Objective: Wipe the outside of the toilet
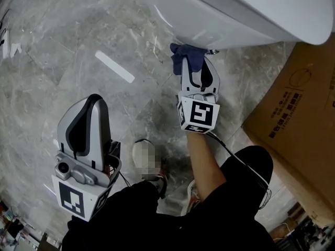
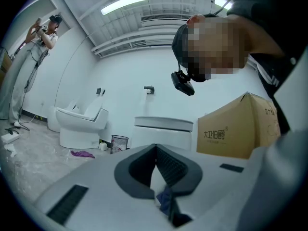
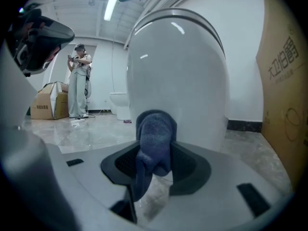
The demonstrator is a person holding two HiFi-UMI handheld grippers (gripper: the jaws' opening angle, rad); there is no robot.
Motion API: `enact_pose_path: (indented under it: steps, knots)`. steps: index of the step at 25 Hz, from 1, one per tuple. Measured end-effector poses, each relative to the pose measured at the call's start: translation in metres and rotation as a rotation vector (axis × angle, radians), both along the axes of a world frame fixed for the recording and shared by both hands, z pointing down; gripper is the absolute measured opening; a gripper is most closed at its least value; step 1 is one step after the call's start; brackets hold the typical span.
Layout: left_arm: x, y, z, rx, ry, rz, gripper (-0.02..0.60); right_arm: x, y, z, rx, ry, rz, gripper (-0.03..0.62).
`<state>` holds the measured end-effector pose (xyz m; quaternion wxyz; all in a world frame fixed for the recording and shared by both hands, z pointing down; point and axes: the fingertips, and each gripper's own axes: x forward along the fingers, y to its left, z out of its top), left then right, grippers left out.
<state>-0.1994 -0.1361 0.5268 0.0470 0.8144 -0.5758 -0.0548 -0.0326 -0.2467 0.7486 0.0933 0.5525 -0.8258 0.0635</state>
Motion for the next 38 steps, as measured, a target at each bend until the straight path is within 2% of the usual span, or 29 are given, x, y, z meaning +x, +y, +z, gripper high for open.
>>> enact_pose_path:
  steps: [16, 26, 33, 38]
  knots:
    - [-0.006, -0.002, 0.009, -0.016, 0.016, 0.012, 0.011, -0.006, -0.016, 0.068, -0.149, -0.004, -0.023, 0.163]
    - [-0.006, -0.001, 0.008, -0.019, 0.020, 0.011, 0.011, -0.010, -0.026, 0.118, -0.369, -0.036, -0.049, 0.163]
    - [-0.001, 0.004, 0.002, -0.011, 0.009, 0.010, 0.011, -0.008, -0.021, 0.119, -0.407, -0.056, -0.051, 0.161]
    - [0.005, 0.008, -0.006, 0.003, 0.004, 0.006, 0.011, 0.006, 0.005, 0.097, -0.362, -0.061, -0.002, 0.160]
